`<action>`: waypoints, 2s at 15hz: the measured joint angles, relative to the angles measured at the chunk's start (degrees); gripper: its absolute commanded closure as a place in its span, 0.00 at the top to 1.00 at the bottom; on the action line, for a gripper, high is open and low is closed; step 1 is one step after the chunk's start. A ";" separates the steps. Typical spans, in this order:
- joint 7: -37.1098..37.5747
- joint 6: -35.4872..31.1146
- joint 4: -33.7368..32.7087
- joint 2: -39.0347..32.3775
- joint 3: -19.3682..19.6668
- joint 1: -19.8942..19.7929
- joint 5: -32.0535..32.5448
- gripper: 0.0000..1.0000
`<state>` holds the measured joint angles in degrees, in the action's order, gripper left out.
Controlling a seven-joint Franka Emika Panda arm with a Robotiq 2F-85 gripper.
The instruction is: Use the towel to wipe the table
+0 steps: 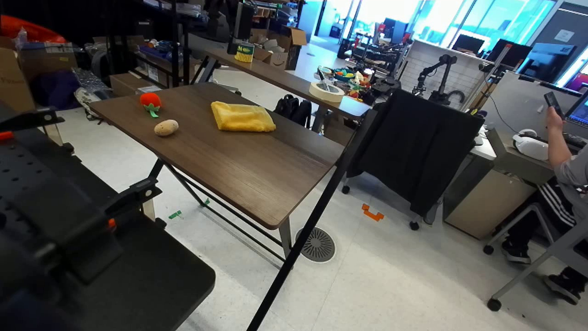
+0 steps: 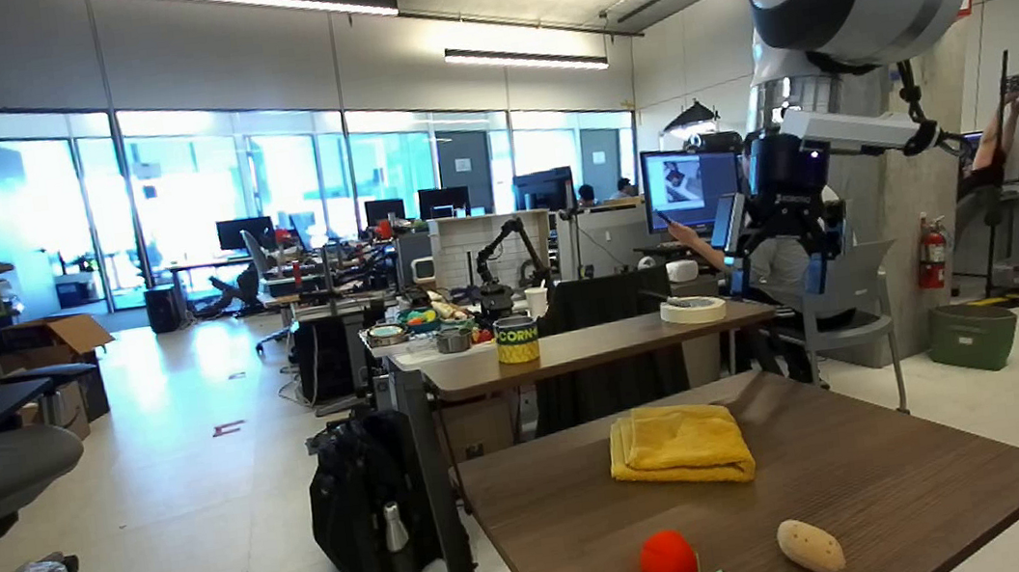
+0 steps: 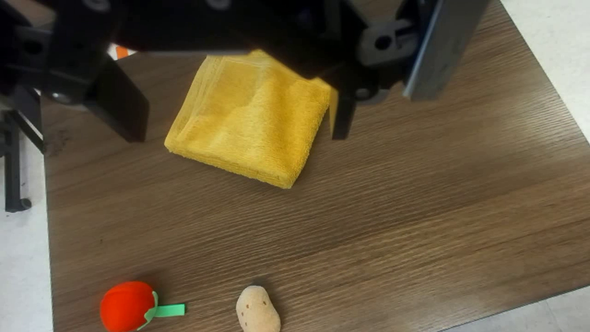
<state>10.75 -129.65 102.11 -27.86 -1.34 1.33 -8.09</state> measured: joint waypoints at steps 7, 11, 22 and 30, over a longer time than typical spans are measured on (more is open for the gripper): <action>0.00 0.01 -0.01 0.00 0.00 0.00 0.00 1.00; 0.53 -1.79 0.52 0.00 0.33 0.29 0.59 1.00; 0.93 4.26 -18.77 -13.14 2.00 1.44 8.59 1.00; 3.01 6.82 -27.09 -19.84 1.89 2.31 7.86 1.00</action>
<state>13.76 -122.83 75.01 -47.70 0.55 3.64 -0.23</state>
